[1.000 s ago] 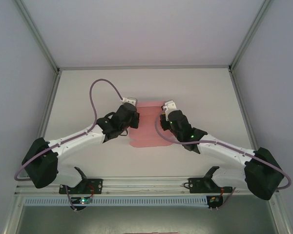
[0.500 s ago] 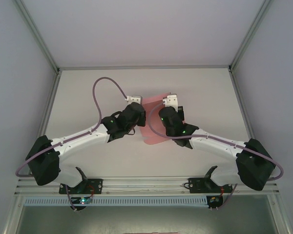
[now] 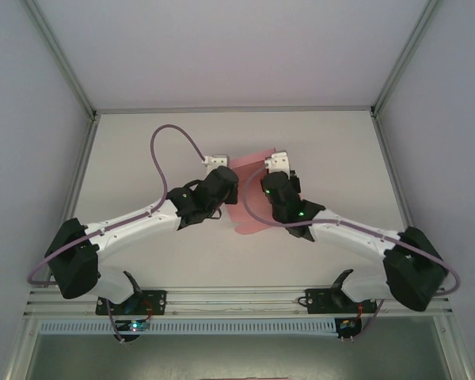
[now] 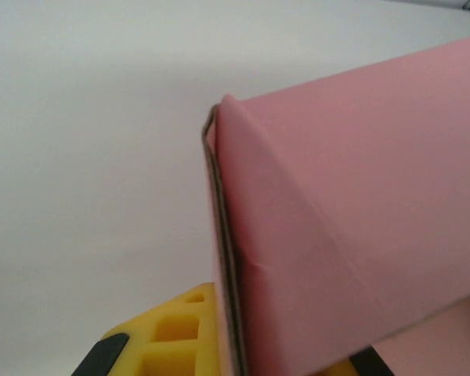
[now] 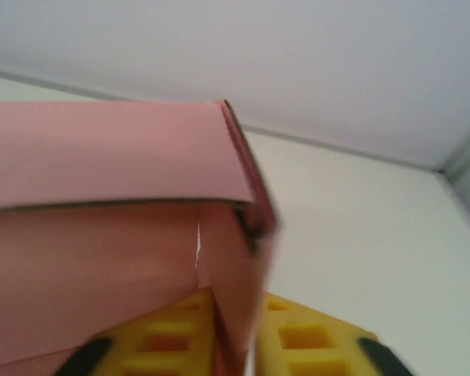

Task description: Assemble paper box

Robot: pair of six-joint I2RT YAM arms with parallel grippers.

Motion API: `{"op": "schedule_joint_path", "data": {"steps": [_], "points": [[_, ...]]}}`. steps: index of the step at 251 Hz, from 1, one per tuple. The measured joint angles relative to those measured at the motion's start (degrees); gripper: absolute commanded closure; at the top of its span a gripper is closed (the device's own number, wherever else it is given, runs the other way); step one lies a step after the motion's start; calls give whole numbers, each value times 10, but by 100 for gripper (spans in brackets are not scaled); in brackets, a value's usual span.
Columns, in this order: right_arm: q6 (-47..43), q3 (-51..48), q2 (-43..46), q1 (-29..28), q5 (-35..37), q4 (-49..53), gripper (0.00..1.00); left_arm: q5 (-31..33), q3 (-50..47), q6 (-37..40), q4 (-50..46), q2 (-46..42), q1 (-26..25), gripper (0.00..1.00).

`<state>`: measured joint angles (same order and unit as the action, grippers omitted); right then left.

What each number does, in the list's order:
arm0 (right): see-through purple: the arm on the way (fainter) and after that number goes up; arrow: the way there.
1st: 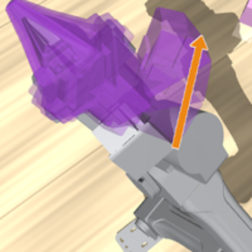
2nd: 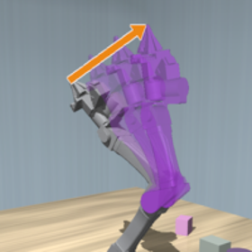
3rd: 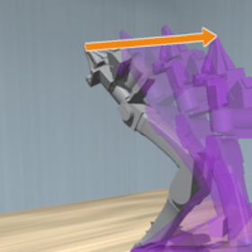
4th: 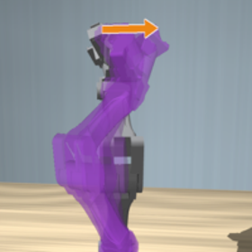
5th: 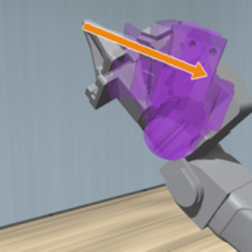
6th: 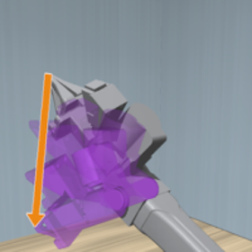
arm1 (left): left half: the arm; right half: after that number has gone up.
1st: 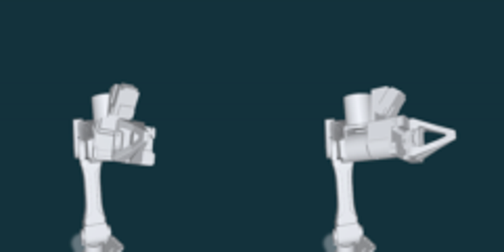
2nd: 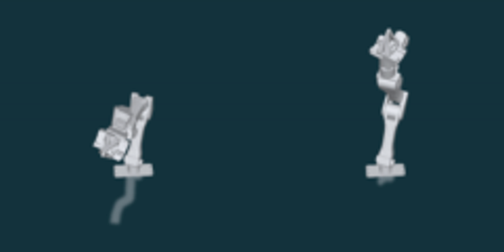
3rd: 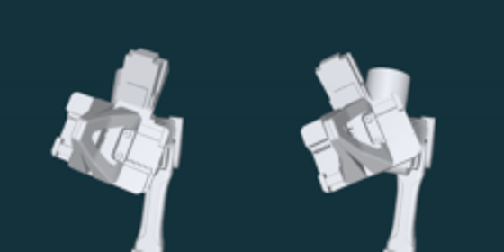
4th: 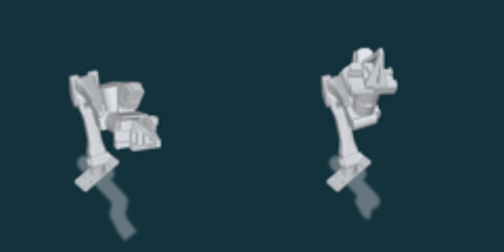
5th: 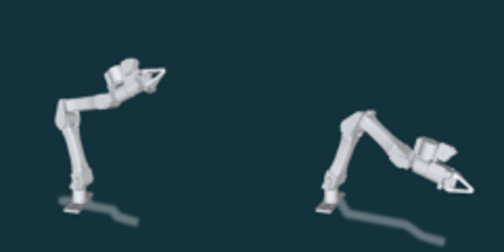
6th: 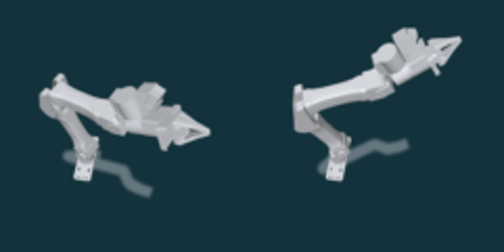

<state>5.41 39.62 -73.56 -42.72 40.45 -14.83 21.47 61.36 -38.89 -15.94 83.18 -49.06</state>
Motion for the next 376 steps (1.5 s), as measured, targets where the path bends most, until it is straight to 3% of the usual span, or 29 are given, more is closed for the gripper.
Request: {"op": "schedule_joint_path", "data": {"steps": [40, 71, 76, 80, 83, 125, 165, 211, 269, 326, 376], "points": [[-10, -71, 76, 54, -206, -50, 49, 16, -6, 9, -13, 0, -1, 100], [-1, -99, 143, 62, -335, -52, 21, 21, -12, 30, -13, 0, 0, 100], [4, -104, 161, 62, -354, -51, 15, 23, -12, 34, -14, 0, 0, 100], [2, -108, 174, 62, -365, -52, 3, 25, -12, 37, -13, 0, 0, 100], [2, -111, 184, 62, -373, -52, 2, 27, -12, 40, -13, 0, 0, 100], [21, -151, 370, 62, -422, -24, 2, 26, -24, 74, -7, -9, 4, 100], [51, -158, 496, 69, -349, 66, 2, -75, -64, 169, 34, -46, 28, 100], [76, -149, 520, 91, -278, 203, 2, -156, -40, 346, -6, -60, 42, 100], [85, -146, 509, 100, -275, 279, 2, -240, 30, 530, -151, -49, 45, 100], [91, -143, 498, 104, -285, 292, 2, -227, 170, 608, -271, 74, 44, 100], [95, -143, 499, 111, -289, 301, 2, -112, 255, 640, -348, 228, 16, 100]]}}
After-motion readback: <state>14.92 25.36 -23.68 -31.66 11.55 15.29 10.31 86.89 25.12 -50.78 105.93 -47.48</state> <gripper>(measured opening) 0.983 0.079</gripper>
